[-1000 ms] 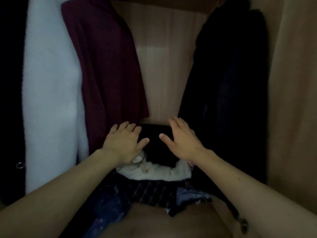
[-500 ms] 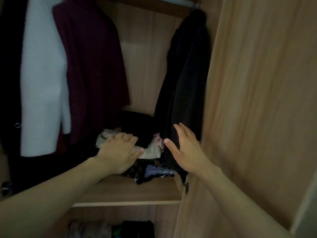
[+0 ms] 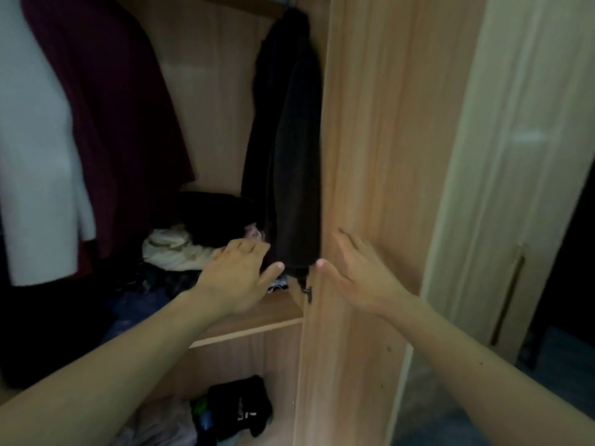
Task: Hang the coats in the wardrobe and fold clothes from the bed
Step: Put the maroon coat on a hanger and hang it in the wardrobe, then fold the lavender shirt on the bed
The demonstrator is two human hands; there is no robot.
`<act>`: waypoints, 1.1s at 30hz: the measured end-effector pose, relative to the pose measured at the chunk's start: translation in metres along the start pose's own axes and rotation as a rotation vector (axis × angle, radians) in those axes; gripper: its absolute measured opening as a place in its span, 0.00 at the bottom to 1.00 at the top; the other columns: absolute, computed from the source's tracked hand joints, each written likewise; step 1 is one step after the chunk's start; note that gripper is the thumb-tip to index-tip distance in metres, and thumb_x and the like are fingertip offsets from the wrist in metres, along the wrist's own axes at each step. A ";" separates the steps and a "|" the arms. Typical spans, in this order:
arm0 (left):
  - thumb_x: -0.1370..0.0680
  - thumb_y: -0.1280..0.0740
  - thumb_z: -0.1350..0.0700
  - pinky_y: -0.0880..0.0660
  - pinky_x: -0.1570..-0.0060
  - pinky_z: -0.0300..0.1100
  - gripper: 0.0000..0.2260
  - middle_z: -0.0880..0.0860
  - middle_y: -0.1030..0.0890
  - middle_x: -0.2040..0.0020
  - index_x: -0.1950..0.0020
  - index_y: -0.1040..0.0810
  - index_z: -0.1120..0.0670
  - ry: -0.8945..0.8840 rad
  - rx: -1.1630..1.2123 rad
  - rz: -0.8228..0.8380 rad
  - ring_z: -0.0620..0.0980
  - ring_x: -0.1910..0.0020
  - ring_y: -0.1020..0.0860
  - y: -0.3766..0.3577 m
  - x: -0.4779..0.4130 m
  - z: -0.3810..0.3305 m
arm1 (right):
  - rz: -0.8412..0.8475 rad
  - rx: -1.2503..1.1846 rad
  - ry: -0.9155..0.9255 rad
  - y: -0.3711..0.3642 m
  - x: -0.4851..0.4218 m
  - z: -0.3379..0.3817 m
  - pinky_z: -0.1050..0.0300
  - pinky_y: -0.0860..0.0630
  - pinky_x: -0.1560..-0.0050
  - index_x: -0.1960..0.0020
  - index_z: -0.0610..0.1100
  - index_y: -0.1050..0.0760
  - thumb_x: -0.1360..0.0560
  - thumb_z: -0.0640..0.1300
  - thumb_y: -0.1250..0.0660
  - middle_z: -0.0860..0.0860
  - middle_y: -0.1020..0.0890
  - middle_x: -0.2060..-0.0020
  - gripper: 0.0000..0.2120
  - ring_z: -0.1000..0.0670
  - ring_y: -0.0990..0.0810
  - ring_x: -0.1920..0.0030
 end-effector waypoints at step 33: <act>0.21 0.51 0.34 0.40 0.29 0.48 0.31 0.51 0.34 0.24 0.23 0.37 0.51 -0.887 0.457 0.238 0.51 0.26 0.38 0.010 0.237 -0.449 | -0.197 0.542 -1.051 0.271 0.553 0.022 0.44 0.42 0.27 0.23 0.49 0.42 0.21 0.63 0.45 0.49 0.42 0.22 0.31 0.48 0.45 0.23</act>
Point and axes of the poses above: each hand's wrist, its own x-axis away from the middle knuckle, its own y-axis out of the back of the hand, z = x × y, the point moved 5 cm from there along -x, towards the middle knuckle
